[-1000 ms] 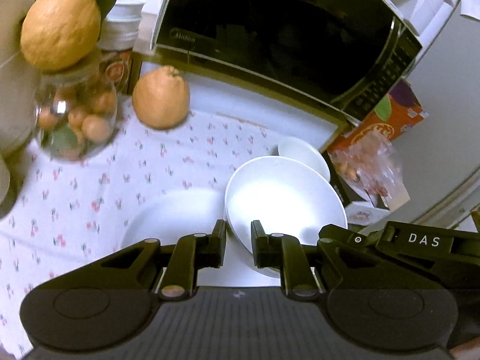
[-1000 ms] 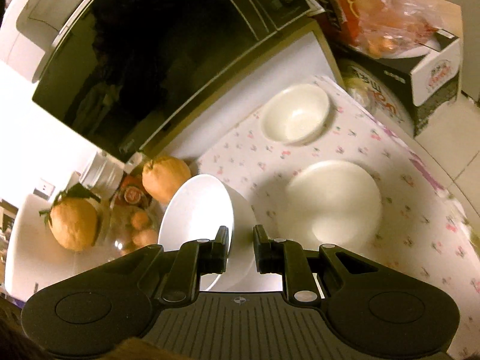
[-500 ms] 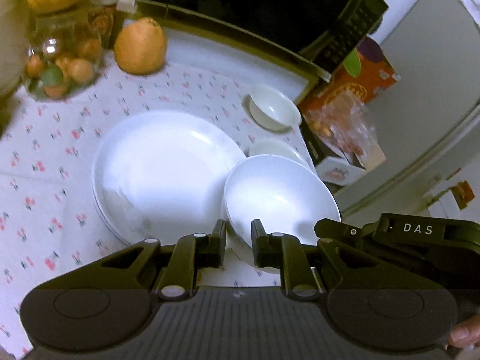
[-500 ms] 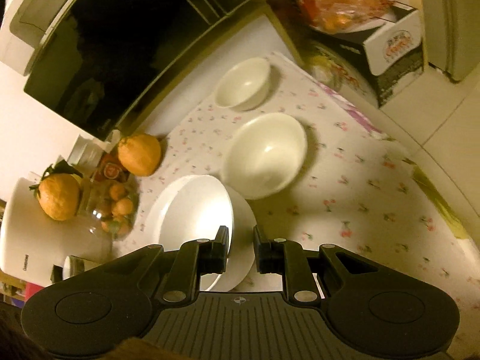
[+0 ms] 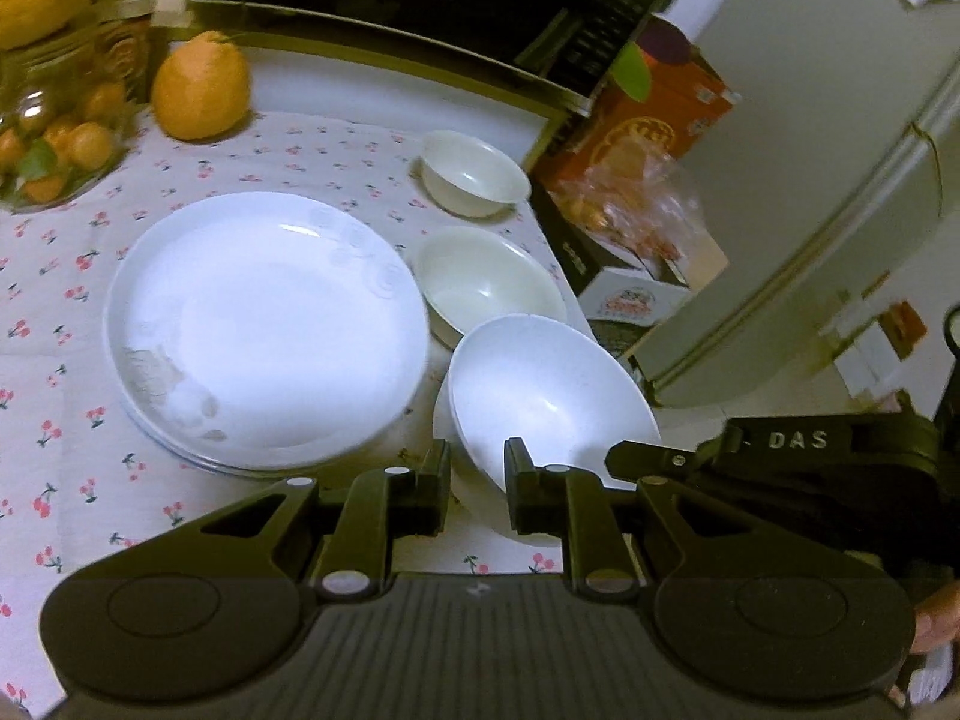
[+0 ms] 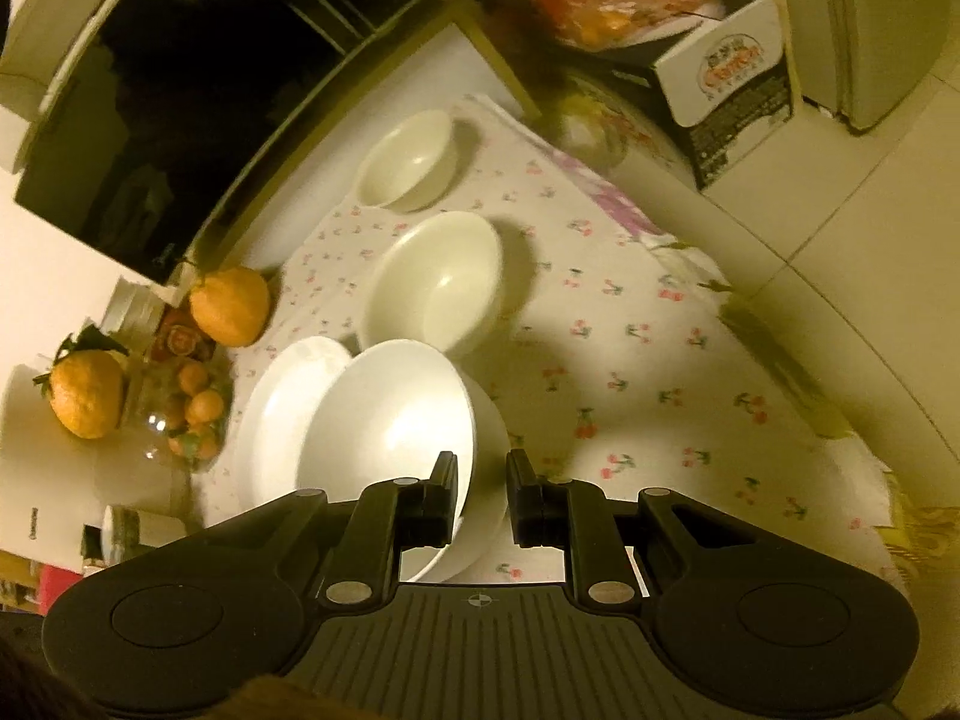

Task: Organize plates and bowls

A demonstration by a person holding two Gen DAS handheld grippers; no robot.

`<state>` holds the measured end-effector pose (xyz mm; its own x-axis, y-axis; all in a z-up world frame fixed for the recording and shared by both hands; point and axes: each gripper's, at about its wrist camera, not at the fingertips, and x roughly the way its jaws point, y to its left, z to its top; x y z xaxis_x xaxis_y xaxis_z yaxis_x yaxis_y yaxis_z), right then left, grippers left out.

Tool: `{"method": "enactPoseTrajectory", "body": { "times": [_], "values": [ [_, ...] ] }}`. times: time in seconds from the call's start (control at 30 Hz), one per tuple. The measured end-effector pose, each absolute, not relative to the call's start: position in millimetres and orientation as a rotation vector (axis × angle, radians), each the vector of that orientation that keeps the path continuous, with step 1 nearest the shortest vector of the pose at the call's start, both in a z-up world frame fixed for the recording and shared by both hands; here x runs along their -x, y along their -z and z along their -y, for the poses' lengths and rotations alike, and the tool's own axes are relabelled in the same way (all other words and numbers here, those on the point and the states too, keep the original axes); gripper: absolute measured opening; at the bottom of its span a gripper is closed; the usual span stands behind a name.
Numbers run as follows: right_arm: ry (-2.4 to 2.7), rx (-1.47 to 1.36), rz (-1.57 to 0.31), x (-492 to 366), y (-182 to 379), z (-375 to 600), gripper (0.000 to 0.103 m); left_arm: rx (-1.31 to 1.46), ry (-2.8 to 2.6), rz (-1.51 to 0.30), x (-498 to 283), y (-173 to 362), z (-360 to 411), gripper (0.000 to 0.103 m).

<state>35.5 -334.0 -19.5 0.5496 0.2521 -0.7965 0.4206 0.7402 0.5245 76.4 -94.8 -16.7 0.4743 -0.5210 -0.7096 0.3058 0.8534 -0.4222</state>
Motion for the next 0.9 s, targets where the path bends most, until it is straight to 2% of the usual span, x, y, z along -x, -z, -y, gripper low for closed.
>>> {"method": "enactPoseTrajectory", "body": {
  "times": [0.73,0.9],
  "values": [
    [0.141,-0.747,-1.090,-41,46,350,0.020,0.189,0.523,-1.058,-80,46,117,0.017],
    [0.134,-0.754,-1.092,-41,46,352,0.020,0.196,0.532,-1.067,-83,46,117,0.020]
  ]
}}
